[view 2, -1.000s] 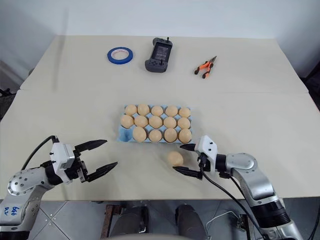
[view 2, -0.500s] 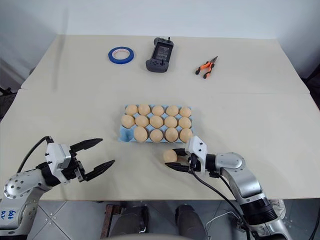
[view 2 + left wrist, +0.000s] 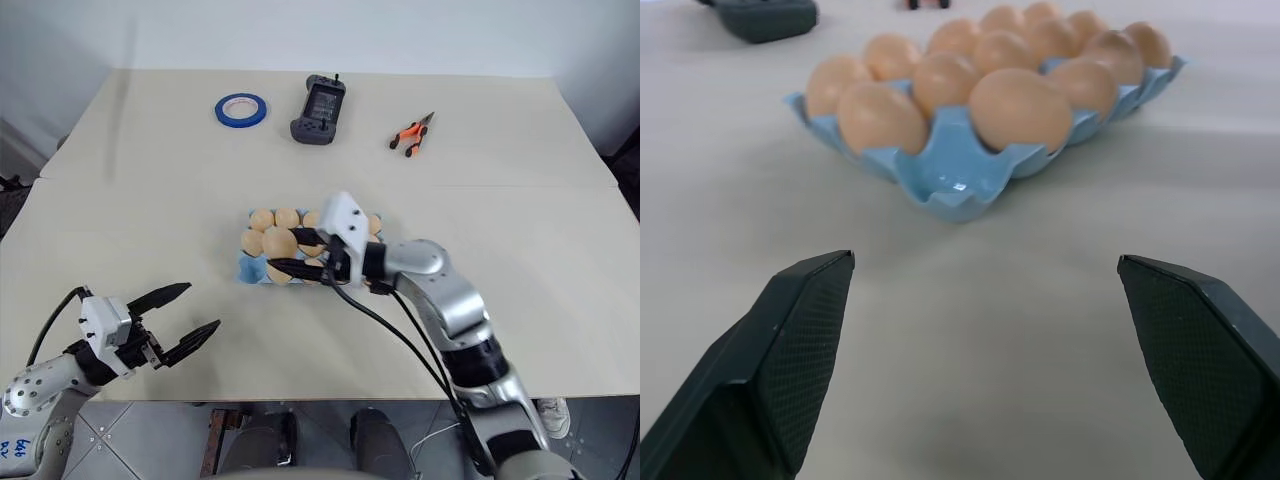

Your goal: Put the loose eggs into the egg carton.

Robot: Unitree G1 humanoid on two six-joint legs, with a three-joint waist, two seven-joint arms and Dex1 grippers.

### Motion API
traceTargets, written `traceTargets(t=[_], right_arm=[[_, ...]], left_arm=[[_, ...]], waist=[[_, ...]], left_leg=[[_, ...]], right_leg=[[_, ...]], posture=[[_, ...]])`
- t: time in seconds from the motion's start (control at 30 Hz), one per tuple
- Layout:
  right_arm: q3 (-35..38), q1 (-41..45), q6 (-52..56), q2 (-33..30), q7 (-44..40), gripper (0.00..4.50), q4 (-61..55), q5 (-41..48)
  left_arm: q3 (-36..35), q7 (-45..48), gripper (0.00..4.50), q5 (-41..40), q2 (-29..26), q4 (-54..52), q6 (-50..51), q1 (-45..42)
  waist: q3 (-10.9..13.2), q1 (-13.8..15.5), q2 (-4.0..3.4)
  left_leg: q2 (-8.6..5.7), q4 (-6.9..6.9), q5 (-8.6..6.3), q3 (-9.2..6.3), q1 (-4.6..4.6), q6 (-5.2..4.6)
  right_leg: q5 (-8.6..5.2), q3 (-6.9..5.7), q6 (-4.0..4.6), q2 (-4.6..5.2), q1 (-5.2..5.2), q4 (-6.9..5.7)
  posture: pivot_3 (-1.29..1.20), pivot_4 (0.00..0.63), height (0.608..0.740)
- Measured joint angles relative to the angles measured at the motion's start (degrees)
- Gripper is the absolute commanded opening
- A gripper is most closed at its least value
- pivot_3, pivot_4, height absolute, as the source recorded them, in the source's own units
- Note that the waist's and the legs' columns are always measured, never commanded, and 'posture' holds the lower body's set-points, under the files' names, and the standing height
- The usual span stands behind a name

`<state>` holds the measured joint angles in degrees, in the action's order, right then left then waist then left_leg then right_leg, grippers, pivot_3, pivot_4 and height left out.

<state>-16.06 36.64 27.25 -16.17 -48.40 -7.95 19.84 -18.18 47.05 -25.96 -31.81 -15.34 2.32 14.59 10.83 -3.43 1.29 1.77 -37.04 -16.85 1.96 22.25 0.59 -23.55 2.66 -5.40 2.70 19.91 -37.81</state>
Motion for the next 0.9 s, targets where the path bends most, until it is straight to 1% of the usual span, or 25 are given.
traceTargets(t=[0.13, 0.2, 0.33, 0.43, 0.47, 0.57, 0.7, 0.8, 0.9], right_arm=[[-4.1, 3.5, -2.0, 4.5, 2.5, 2.01, 6.5, -4.9], [-5.4, 4.1, -3.6, 5.5, 2.6, 2.01, 8.7, -6.7], [-6.3, 5.3, -5.8, 6.8, 2.5, 3.21, 12.4, -9.2], [-6.4, 5.3, -5.9, 7.8, 2.0, 4.30, 12.8, -9.3], [-6.4, 5.3, -5.9, 7.9, 1.6, 4.49, 12.7, -9.2], [-6.2, 5.0, -5.9, 7.1, -0.1, 4.49, 11.7, -8.9], [-3.9, 2.9, -6.3, 3.2, -3.7, 4.49, 6.8, -6.4], [0.6, -1.9, -10.2, -2.4, -6.0, 4.49, 4.3, -5.1], [7.7, -11.4, -16.8, -9.5, -9.1, 4.49, 3.6, -3.8]], left_arm=[[0.1, -0.8, 4.50, 0.2, 0.4, 0.3, -0.3, 0.2], [0.1, -1.2, 4.50, 0.2, 0.5, 0.3, -0.5, 0.5], [-0.8, -2.4, 4.50, 0.2, 1.2, 0.0, -0.5, 2.2], [-1.1, -3.0, 4.50, 0.2, 1.5, -0.4, -0.5, 2.9], [-1.1, -3.2, 4.50, 0.2, 1.6, -0.8, -0.5, 3.0], [-1.2, -3.4, 4.50, 0.1, 1.7, -2.2, -0.5, 3.6], [-1.3, -3.7, 4.50, 0.0, 1.7, -2.3, -0.4, 4.0], [-1.4, -4.4, 4.50, 0.1, 1.6, -2.5, 0.3, 3.9], [-1.9, -5.7, 4.50, 0.4, 1.4, -2.8, 0.9, 3.3]], waist=[[0.0, -0.1, 0.02], [0.0, -0.1, 0.03], [0.0, -0.3, 0.03], [0.0, -0.6, 0.03], [0.0, -0.7, 0.03], [0.0, -1.1, 0.03], [0.0, -1.2, 0.03], [0.0, -0.8, 0.04], [0.0, 0.2, 0.06]], left_leg=[[0.00, -0.06, -0.02, 0.08, 0.32, 0.00], [0.00, -0.09, 0.10, 0.09, 0.42, 0.22], [-0.03, -0.10, 0.09, 0.10, 0.50, 0.19], [-0.03, -0.09, 0.09, 0.10, 0.52, 0.19], [-0.04, -0.10, 0.09, 0.10, 0.52, 0.18], [-0.06, -0.10, 0.09, 0.11, 0.51, 0.14], [-0.06, -0.11, 0.00, 0.09, 0.51, -0.06], [-0.11, -0.11, -0.03, 0.07, 0.51, -0.11], [-0.16, -0.10, -0.11, 0.10, 0.50, -0.23]], right_leg=[[0.00, -0.13, 0.00, 0.08, 0.48, -0.26], [0.00, -0.27, 0.00, 0.13, 0.60, -0.34], [0.00, -0.70, 0.00, 0.34, 0.64, -0.50], [0.00, -0.80, 0.00, 0.37, 0.65, -0.49], [0.00, -0.81, 0.00, 0.37, 0.65, -0.49], [0.00, -0.81, 0.00, 0.40, 0.64, -0.47], [0.00, -0.85, 0.00, 0.40, 0.62, -0.34], [0.00, -0.88, 0.00, 0.45, 0.52, -0.17], [0.00, -0.89, -0.01, 0.49, 0.44, -0.02]], posture=[[0.00, 0.150, 0.740], [0.00, 0.150, 0.740], [0.00, 0.150, 0.740], [0.00, 0.150, 0.740], [0.00, 0.150, 0.740], [0.00, 0.150, 0.740], [0.00, 0.150, 0.740], [0.00, 0.150, 0.740], [0.00, 0.150, 0.740]])
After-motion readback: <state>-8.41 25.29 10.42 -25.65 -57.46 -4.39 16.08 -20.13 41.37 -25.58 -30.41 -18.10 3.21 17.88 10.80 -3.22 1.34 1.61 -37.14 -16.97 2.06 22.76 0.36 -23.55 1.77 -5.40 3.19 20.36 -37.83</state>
